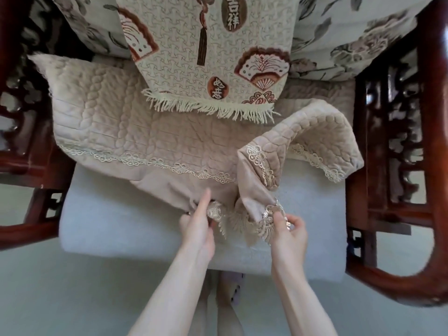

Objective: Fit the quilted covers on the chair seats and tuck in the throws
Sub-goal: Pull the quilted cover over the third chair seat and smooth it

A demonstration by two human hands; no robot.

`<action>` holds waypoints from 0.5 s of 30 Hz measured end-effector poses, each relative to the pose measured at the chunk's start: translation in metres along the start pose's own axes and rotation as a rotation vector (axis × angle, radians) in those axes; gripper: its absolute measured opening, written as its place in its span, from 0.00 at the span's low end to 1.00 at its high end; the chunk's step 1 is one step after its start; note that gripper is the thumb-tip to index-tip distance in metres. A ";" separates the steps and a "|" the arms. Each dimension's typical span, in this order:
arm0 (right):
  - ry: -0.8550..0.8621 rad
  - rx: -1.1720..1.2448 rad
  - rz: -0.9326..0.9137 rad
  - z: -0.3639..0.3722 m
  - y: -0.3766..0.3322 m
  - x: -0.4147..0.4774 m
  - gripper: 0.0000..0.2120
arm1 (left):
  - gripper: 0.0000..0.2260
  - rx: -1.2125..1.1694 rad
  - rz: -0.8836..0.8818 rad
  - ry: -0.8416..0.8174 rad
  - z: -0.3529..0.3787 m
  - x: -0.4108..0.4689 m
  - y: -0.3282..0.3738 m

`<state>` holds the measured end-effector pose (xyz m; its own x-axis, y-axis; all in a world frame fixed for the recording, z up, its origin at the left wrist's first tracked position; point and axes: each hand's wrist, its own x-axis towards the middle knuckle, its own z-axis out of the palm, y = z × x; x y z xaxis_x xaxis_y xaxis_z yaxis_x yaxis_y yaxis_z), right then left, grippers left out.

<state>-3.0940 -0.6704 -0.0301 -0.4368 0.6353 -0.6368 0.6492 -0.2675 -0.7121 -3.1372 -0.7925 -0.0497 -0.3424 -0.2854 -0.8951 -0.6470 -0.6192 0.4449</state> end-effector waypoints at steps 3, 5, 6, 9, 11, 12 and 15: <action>-0.010 -0.002 -0.026 -0.016 0.006 -0.005 0.06 | 0.17 -0.019 -0.103 -0.107 0.014 0.001 0.005; 0.007 0.039 0.001 -0.025 0.010 -0.006 0.03 | 0.14 -0.007 -0.065 -0.107 0.014 0.003 0.004; 0.029 0.060 0.016 -0.028 0.012 -0.006 0.04 | 0.10 -0.015 -0.039 -0.101 0.011 0.003 0.002; -0.040 0.244 0.111 -0.028 0.015 -0.007 0.21 | 0.03 -0.070 -0.005 -0.085 -0.003 -0.009 -0.006; -0.164 0.258 0.191 -0.027 0.017 -0.012 0.44 | 0.05 -0.087 0.013 -0.051 -0.014 -0.014 -0.012; -0.223 0.245 0.193 -0.028 0.019 -0.015 0.48 | 0.06 -0.084 0.018 -0.036 -0.020 -0.015 -0.015; -0.338 0.270 0.260 -0.032 0.020 -0.022 0.31 | 0.10 -0.029 0.026 -0.042 -0.032 -0.020 -0.019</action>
<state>-3.0513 -0.6663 -0.0213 -0.4880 0.2647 -0.8317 0.5987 -0.5918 -0.5397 -3.0960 -0.7988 -0.0407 -0.3872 -0.2713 -0.8812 -0.6178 -0.6331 0.4664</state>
